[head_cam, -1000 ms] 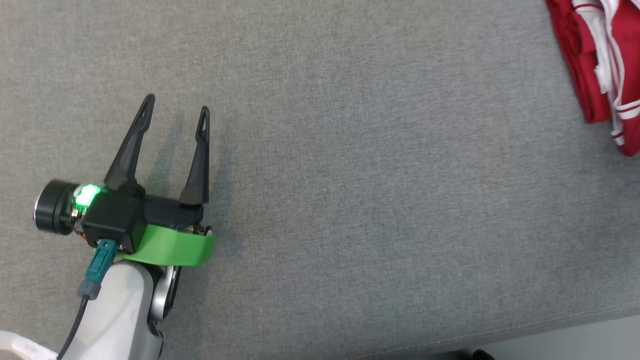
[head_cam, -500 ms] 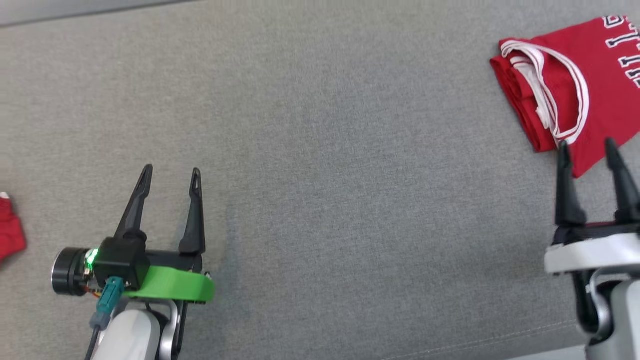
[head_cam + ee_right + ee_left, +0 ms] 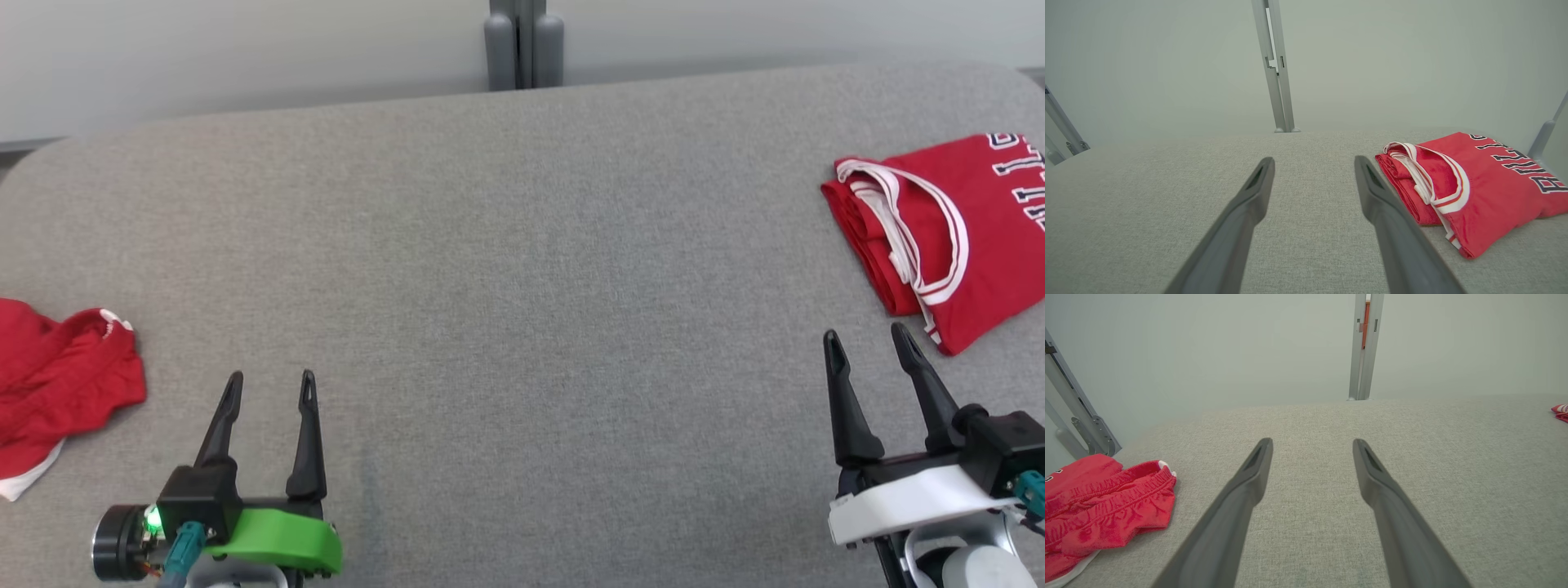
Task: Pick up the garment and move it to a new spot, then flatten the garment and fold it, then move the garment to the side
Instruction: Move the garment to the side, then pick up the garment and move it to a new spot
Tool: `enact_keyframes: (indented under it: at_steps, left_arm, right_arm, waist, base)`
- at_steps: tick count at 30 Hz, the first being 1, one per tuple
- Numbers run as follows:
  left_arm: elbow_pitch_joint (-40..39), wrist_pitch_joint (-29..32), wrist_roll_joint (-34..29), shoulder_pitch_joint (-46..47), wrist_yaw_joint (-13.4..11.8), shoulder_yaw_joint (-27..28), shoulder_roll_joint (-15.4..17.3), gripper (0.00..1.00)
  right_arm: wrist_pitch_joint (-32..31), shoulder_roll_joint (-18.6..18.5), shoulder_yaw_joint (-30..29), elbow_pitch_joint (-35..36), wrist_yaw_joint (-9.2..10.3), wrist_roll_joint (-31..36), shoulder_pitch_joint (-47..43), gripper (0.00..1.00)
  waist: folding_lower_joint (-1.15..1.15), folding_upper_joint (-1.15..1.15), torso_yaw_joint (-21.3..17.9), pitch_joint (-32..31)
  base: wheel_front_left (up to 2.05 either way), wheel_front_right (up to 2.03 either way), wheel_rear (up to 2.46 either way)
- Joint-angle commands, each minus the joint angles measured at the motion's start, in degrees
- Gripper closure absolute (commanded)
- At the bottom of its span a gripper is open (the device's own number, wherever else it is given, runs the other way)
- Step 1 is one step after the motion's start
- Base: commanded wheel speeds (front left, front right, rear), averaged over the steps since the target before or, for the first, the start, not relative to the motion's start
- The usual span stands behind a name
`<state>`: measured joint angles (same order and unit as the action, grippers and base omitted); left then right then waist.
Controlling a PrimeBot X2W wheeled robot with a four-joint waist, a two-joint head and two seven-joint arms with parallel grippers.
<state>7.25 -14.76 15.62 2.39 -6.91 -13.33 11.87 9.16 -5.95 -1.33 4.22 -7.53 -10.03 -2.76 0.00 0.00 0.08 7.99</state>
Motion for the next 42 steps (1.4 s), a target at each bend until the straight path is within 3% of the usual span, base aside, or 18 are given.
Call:
enact_keyframes:
  at_steps: [1,12,28,33,42]
  left_arm:
    - [-0.02,-0.32,0.40,-1.42,-0.27,0.05,0.25,0.00]
    - [0.07,-0.41,0.50,-5.07,-0.63,-0.58,0.86,0.00]
    - [0.57,-0.43,0.86,-4.54,-0.83,-1.18,1.09,0.00]
    - [0.41,-0.42,0.78,-2.30,-0.61,-0.96,0.88,0.00]
    - [0.37,-0.46,0.88,1.30,-0.28,1.27,0.03,0.00]
  right_arm:
    - [-0.44,0.16,0.11,0.77,0.08,0.24,-1.42,0.00]
    - [-2.93,-0.20,0.03,3.78,0.08,0.48,-6.29,0.00]
    - [-3.19,-0.85,-0.17,4.48,0.08,0.78,-7.42,0.00]
    - [-3.04,-0.98,-0.18,5.51,0.08,1.00,-7.16,0.00]
    - [-4.41,-1.75,2.24,8.25,0.08,1.64,-4.71,0.00]
  waist:
    - [0.00,0.00,1.92,-3.32]
    - [0.00,0.00,1.47,-6.72]
    - [0.00,0.00,2.60,-6.94]
    - [0.00,0.00,6.87,-5.59]
    - [0.00,0.00,18.95,-3.03]
  base:
    - [0.00,0.00,0.00]
    - [0.00,0.00,0.00]
    - [0.00,0.00,0.00]
    - [0.00,0.00,0.00]
    - [0.00,0.00,0.00]
